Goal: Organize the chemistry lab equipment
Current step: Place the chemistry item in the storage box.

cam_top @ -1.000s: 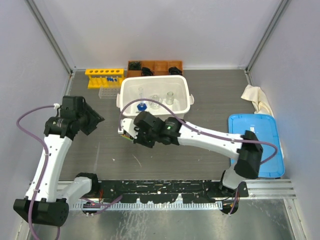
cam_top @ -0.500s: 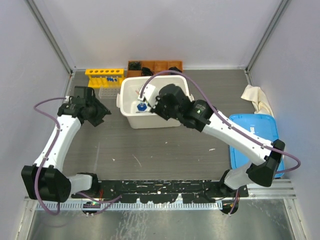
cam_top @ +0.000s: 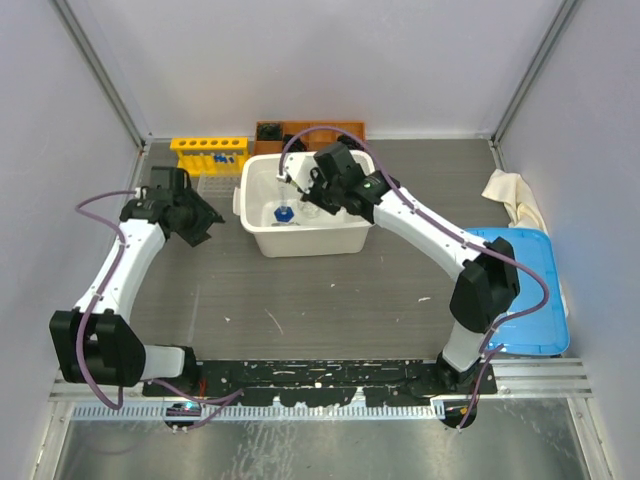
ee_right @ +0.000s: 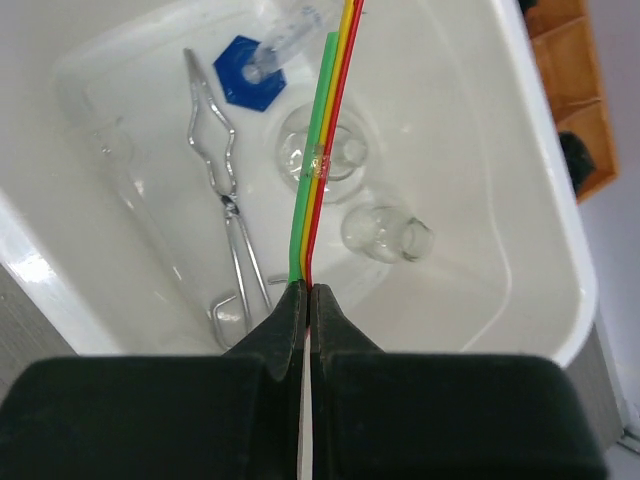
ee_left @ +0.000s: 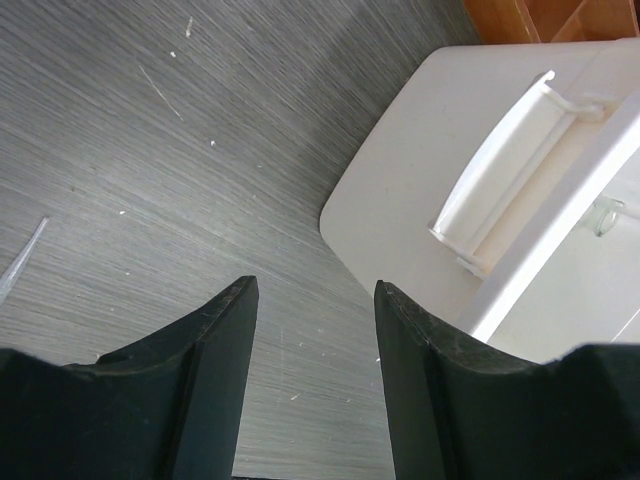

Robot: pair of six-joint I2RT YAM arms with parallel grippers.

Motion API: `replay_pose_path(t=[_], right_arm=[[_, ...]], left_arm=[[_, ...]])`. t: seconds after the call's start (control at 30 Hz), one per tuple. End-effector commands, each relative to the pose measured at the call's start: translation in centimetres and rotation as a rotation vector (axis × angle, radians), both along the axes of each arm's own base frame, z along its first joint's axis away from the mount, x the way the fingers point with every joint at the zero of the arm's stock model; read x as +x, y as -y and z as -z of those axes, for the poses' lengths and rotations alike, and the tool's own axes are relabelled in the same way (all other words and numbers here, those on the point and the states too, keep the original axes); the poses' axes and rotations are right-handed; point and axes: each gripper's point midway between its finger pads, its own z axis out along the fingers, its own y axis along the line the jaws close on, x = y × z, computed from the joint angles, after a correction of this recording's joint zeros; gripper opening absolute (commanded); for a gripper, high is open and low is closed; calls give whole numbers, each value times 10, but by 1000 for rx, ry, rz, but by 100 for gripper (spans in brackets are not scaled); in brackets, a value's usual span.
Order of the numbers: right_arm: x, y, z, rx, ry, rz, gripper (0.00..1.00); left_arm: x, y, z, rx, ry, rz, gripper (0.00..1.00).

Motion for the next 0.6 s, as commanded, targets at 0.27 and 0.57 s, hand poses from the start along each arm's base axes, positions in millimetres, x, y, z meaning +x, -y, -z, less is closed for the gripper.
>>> replay_pose_path(t=[0.27, 0.57], right_arm=[[-16, -6, 29, -134, -3, -263, 1], [-11, -10, 73, -204, -74, -287, 1]], left_arm=[[15, -17, -11, -13, 69, -28, 52], [16, -27, -11, -15, 61, -36, 52]])
